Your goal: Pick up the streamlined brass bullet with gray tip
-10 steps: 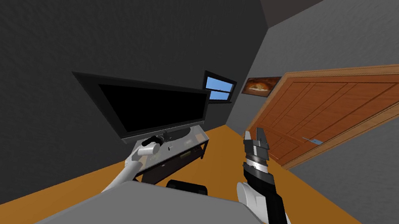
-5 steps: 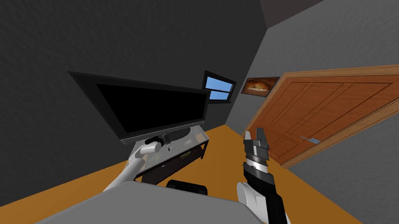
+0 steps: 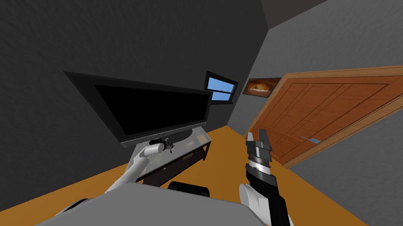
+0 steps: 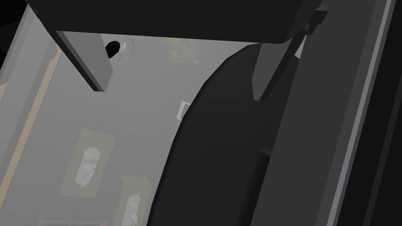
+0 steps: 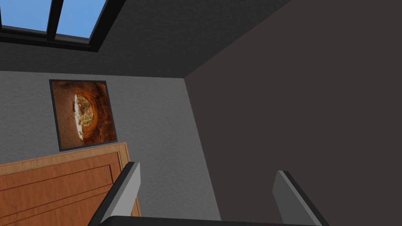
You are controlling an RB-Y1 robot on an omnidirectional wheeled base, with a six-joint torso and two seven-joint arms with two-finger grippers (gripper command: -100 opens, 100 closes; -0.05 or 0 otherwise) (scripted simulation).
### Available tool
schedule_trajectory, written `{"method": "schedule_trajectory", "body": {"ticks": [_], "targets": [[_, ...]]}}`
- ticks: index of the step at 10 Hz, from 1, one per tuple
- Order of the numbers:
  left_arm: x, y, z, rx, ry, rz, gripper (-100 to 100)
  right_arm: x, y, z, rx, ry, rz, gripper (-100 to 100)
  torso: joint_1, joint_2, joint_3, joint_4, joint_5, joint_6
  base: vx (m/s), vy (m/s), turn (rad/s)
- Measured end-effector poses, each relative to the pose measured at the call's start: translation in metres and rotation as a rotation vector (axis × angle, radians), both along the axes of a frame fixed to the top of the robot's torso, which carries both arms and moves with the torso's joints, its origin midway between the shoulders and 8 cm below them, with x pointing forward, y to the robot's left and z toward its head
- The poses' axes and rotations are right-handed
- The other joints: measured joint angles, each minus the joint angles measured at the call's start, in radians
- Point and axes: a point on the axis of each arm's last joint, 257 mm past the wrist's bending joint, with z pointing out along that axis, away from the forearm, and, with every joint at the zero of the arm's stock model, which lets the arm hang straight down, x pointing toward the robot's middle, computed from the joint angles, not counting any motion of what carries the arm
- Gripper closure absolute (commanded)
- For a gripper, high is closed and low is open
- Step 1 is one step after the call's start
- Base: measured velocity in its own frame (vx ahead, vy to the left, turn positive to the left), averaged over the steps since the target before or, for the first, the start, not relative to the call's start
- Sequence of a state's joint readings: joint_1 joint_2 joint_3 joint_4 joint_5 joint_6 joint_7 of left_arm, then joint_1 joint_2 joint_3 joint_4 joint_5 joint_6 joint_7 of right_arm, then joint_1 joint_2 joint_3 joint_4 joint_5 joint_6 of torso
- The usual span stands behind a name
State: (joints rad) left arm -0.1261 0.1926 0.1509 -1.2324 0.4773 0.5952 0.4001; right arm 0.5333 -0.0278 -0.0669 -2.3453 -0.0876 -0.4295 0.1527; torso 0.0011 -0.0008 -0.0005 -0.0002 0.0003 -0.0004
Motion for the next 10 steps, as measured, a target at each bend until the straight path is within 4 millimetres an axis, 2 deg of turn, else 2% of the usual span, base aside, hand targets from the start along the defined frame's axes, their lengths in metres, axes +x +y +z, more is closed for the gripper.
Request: {"method": "schedule_trajectory", "body": {"ticks": [10], "targets": [[-0.044, -0.023, -0.065, -0.174, 0.310, 0.017, -100, 0.000, 0.000, 0.000, 0.000, 0.000, 0.000, 0, 0.000, 0.000, 0.000, 0.000, 0.000, 0.000, 0.006, 0.025, -0.027]]}}
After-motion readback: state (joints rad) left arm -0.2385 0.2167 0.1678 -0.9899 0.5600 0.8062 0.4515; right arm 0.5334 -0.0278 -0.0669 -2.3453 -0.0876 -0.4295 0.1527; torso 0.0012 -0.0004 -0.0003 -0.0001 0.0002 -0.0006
